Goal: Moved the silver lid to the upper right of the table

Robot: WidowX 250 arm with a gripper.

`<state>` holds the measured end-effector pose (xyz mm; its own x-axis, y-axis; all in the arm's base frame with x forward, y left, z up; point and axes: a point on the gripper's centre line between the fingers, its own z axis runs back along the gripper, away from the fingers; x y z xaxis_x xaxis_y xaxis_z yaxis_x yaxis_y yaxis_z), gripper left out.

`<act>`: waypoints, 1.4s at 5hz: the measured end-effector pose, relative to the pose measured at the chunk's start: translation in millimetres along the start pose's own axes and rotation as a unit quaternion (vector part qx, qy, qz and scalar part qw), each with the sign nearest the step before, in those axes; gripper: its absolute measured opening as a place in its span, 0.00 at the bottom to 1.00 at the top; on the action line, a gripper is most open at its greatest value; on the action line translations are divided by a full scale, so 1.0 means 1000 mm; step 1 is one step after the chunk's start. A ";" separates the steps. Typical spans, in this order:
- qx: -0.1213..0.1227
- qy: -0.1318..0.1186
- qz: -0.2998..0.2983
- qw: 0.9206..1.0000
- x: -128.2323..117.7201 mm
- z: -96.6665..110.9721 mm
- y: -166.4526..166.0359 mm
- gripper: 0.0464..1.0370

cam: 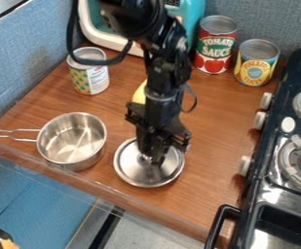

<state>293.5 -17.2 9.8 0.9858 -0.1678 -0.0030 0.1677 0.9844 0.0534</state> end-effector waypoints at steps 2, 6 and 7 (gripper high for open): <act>-0.029 -0.078 -0.002 0.997 0.063 0.045 -0.013 0.23; 0.017 -0.047 -0.008 0.999 0.145 -0.001 -0.015 0.23; 0.025 -0.041 -0.011 0.999 0.147 -0.005 -0.013 0.28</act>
<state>435.9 -54.4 3.3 0.9777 -0.1953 0.0774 0.1869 0.9768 0.1046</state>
